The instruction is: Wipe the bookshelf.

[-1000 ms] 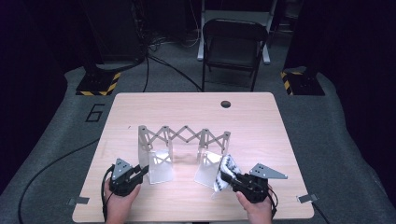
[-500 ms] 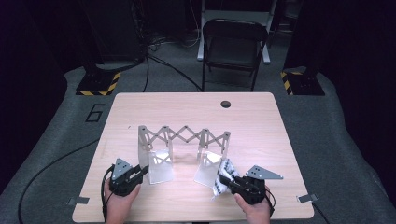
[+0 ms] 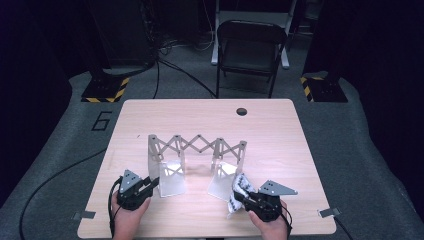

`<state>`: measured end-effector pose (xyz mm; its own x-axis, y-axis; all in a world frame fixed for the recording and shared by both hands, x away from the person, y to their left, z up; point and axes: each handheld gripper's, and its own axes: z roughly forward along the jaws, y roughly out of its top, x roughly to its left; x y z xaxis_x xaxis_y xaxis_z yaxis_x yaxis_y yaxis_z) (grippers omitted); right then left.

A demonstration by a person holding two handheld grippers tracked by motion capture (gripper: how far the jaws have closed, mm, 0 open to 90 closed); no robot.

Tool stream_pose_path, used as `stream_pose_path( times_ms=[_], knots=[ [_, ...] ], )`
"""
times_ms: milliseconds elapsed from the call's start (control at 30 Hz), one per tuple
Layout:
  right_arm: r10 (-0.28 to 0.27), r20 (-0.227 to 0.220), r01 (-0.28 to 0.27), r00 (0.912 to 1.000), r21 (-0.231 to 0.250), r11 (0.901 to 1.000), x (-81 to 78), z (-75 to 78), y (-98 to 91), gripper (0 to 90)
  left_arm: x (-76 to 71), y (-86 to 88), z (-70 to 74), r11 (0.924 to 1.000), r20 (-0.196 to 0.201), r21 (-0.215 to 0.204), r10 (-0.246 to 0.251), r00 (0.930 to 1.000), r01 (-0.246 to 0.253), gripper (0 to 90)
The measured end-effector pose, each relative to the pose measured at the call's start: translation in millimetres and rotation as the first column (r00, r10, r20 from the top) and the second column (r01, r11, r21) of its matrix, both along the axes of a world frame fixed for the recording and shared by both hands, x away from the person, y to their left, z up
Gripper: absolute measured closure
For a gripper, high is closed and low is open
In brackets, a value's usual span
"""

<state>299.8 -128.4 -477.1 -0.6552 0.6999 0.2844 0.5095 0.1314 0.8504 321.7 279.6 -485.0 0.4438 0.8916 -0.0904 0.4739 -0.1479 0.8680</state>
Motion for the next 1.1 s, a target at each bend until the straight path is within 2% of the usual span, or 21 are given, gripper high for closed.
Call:
stream_pose_path(
  times_ms=[33, 167, 233, 300, 333, 400, 467, 533, 567, 633, 667, 700, 800, 833, 967, 1067, 1100],
  knots=[
    [-0.003, -0.034, 0.003, 0.9994, -0.009, 1.0000, 3.4, -8.9, -1.6, 77.1, 0.0, -0.1, 0.0, 1.0000, 0.000, 0.000, 0.000, 1.0000, 0.000, 73.4],
    [-0.006, -0.041, 0.006, 0.9992, -0.002, 1.0000, 5.3, -9.5, -2.9, 77.0, -0.2, 0.1, -0.1, 1.0000, -0.001, -0.001, 0.000, 1.0000, 0.000, 73.4],
    [0.000, -0.010, 0.000, 1.0000, 0.026, 0.9997, 0.4, 6.6, -4.1, 77.0, -0.2, 0.1, -0.2, 1.0000, -0.001, -0.003, 0.001, 1.0000, -0.001, 73.5],
    [0.009, 0.041, -0.011, 0.9991, 0.057, 0.9983, -3.9, 24.3, -5.5, 77.0, -0.1, 0.2, -0.3, 1.0000, -0.002, -0.003, 0.001, 1.0000, -0.001, 73.4],
    [0.009, 0.041, -0.011, 0.9991, 0.057, 0.9983, -3.9, 24.3, -5.5, 77.0, -0.1, 0.2, -0.3, 1.0000, -0.002, -0.003, 0.001, 1.0000, -0.001, 73.4],
    [0.019, 0.100, -0.027, 0.9948, 0.079, 0.9965, -9.1, 45.5, -6.7, 77.0, -0.1, 0.0, -0.2, 1.0000, -0.002, -0.003, 0.001, 1.0000, -0.001, 73.4],
    [0.023, 0.138, -0.035, 0.9902, 0.081, 0.9961, -11.9, 58.0, -6.6, 77.0, -0.2, -0.3, -0.2, 1.0000, 0.000, -0.002, 0.003, 1.0000, -0.003, 73.3],
    [0.026, 0.158, -0.035, 0.9871, 0.059, 0.9976, -12.0, 61.9, -5.3, 77.0, -0.3, -0.3, -0.2, 1.0000, -0.001, -0.002, 0.003, 1.0000, -0.003, 73.3],
    [0.024, 0.153, -0.032, 0.9880, 0.051, 0.9982, -11.1, 59.6, -5.0, 77.0, -0.3, -0.2, -0.2, 1.0000, -0.002, -0.003, 0.003, 1.0000, -0.003, 73.3],
    [0.025, 0.106, -0.031, 0.9940, 0.049, 0.9983, -7.2, 46.1, -3.9, 77.0, -0.4, 0.0, -0.3, 1.0000, -0.001, -0.004, 0.001, 1.0000, -0.001, 73.4],
    [0.018, 0.067, -0.020, 0.9976, 0.031, 0.9993, -4.5, 31.5, -2.8, 77.0, -0.4, 0.0, -0.3, 1.0000, -0.002, -0.004, 0.001, 1.0000, -0.001, 73.4],
    [0.018, 0.067, -0.020, 0.9976, 0.031, 0.9993, -4.5, 31.5, -2.8, 77.0, -0.4, 0.0, -0.4, 1.0000, -0.002, -0.004, 0.001, 1.0000, -0.001, 73.4],
    [0.007, -0.013, -0.007, 0.9999, 0.004, 1.0000, 0.1, 5.4, -2.4, 76.9, -0.2, 0.0, -0.5, 1.0000, -0.003, -0.003, 0.001, 1.0000, -0.001, 73.4],
    [0.005, -0.055, -0.005, 0.9985, -0.011, 0.9999, 1.8, -6.6, -2.5, 76.9, -0.1, 0.1, -0.5, 1.0000, -0.003, -0.003, 0.001, 1.0000, -0.001, 73.3],
    [0.012, -0.088, -0.014, 0.9961, -0.016, 0.9998, 1.0, -13.4, -0.6, 76.8, -0.1, 0.0, -0.2, 1.0000, -0.001, -0.001, 0.000, 1.0000, 0.000, 73.3],
    [0.032, -0.077, -0.035, 0.9965, -0.028, 0.9990, -4.3, -11.4, 3.7, 76.8, -0.2, -0.2, -0.3, 1.0000, 0.001, -0.001, 0.001, 1.0000, -0.001, 73.3],
    [0.044, -0.077, -0.045, 0.9961, -0.012, 0.9989, -8.6, -9.8, 7.8, 76.8, -0.3, -0.1, 0.0, 1.0000, 0.001, 0.001, 0.001, 1.0000, -0.001, 73.3]
  ],
)
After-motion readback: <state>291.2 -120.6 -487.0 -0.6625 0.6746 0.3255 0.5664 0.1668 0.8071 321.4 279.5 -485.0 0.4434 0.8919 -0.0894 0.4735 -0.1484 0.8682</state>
